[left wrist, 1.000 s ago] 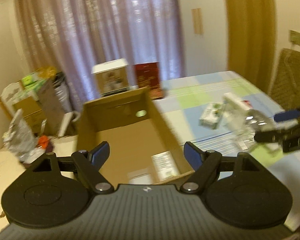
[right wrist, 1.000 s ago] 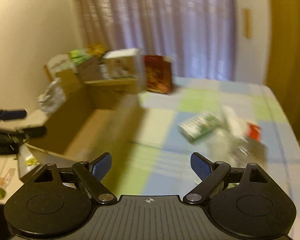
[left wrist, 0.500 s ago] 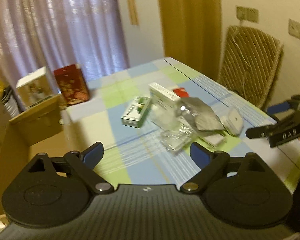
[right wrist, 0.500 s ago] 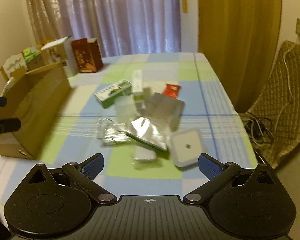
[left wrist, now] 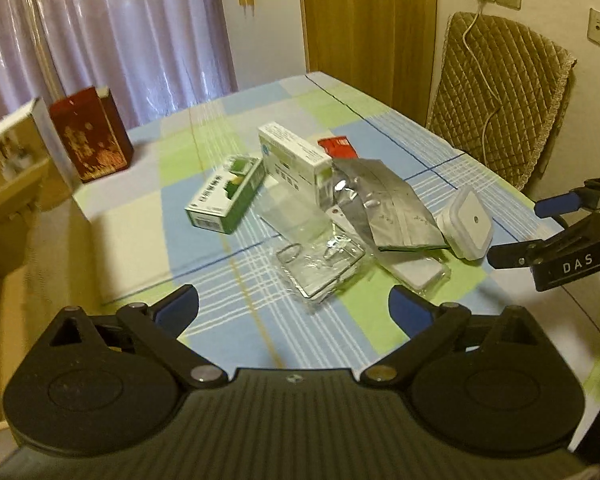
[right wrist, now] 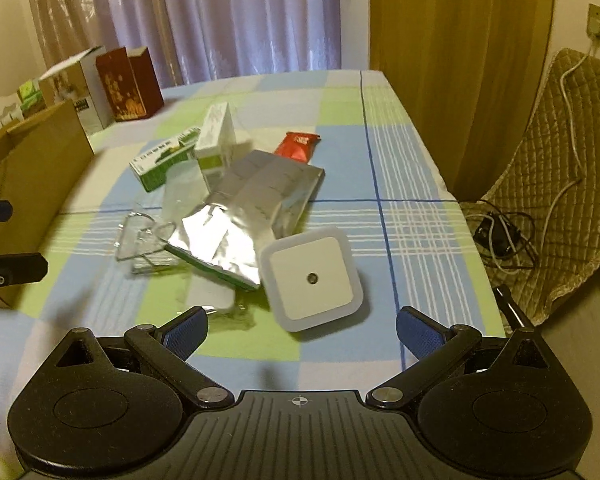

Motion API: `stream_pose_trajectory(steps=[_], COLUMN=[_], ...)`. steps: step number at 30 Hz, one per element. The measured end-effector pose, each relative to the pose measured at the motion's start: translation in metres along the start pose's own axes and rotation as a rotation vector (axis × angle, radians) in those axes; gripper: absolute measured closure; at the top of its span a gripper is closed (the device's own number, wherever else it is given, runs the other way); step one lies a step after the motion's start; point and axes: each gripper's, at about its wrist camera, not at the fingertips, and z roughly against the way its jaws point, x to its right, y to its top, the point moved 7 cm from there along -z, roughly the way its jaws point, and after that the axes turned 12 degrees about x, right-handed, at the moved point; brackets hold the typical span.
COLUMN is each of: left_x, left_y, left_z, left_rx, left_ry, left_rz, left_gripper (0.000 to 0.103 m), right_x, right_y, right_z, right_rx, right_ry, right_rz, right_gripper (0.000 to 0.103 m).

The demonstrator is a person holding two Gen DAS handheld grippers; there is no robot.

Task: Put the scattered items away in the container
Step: 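Grasp the white square night light with the right tool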

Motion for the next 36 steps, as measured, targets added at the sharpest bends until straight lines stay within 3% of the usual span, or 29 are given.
stream_pose_trajectory(steps=[9,20,21,22,26,28,29,36], left_x=[0.006,0.002,0.002,0.002,0.003,0.003,0.003,0.004], left_y=[-0.012,-0.014,-0.014,-0.014,-0.014,-0.015,-0.015,-0.014], left_z=[-0.035,-0.057,-0.059,-0.061,-0.071,-0.077,-0.08,-0.101], left_rx=[-0.03,-0.038,-0.038,-0.038,-0.037,-0.039,-0.04,-0.045], left_ry=[-0.005,0.026,0.029,0.028,0.033,0.04,0.041,0.074], left_rz=[0.018,0.106,0.112,0.119,0.135,0.146,0.155,0.235], left_gripper=[0.003,0.003,0.003,0.003,0.003,0.003,0.003,0.003], right_x=[0.01,0.005,0.004,0.003,0.002,0.003,0.004,0.009], right_y=[0.003,0.001,0.001,0.001,-0.002,-0.003,-0.004,-0.002], right_z=[-0.029,-0.051,-0.053,-0.054,-0.058,-0.059,-0.06,-0.06], right_rx=[-0.003,-0.019,-0.02,-0.024,-0.038,-0.043,-0.048,-0.047], right_ry=[0.068,0.082,0.084,0.091,0.094,0.099,0.089,0.081], right_rz=[0.06,0.159,0.169,0.175,0.19,0.181,0.178,0.142], right_gripper=[0.0,0.0,0.002,0.012,0.014,0.031,0.035,0.036])
